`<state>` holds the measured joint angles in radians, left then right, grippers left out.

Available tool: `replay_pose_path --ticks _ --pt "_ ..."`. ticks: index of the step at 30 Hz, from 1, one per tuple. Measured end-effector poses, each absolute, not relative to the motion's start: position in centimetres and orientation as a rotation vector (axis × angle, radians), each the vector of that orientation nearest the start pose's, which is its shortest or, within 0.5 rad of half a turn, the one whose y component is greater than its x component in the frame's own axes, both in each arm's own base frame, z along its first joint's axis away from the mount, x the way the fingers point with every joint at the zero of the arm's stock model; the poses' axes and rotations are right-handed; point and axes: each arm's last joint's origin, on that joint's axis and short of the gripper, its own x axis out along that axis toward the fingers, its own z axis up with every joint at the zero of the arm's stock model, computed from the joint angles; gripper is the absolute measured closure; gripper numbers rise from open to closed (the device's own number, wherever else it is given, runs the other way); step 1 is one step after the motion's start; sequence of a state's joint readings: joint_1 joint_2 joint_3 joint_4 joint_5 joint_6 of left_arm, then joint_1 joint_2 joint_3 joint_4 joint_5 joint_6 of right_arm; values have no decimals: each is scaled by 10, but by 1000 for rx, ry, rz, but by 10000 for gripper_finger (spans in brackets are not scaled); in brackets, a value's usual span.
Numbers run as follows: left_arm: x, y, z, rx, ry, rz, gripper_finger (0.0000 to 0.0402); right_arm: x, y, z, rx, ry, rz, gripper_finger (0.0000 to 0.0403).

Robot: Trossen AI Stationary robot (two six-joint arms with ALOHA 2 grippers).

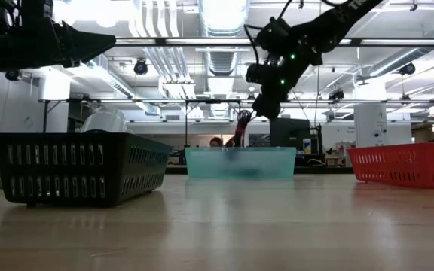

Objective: Pick and place items into bin
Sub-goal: Put the black charger cable wire into the green bin, then put the top card reader box into the black bin

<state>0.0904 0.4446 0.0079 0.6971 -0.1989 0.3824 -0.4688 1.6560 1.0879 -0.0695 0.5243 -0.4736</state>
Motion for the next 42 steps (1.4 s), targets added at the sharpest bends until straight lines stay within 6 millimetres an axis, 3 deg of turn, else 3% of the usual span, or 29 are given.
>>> replay_pose_path --ticks 7,13,15,18,21,34,42 --pt "121 17 193 364 -202 334 201 313 -176 222 -397 883 -794 332" --pt "121 17 193 363 -203 334 201 307 -173 232 -281 814 -837 276" --pt "121 17 193 363 -203 334 201 303 -168 236 -224 767 -759 270" --pt "121 17 193 363 -203 334 201 297 -156 239 -145 620 -492 274" --pt "121 17 193 363 -203 334 201 283 -143 240 -107 450 -301 287" --pt "121 17 193 363 -203 335 201 179 -89 205 -57 156 -341 341" --pt "121 17 193 363 -204 335 201 141 -67 197 39 -4 -340 359"
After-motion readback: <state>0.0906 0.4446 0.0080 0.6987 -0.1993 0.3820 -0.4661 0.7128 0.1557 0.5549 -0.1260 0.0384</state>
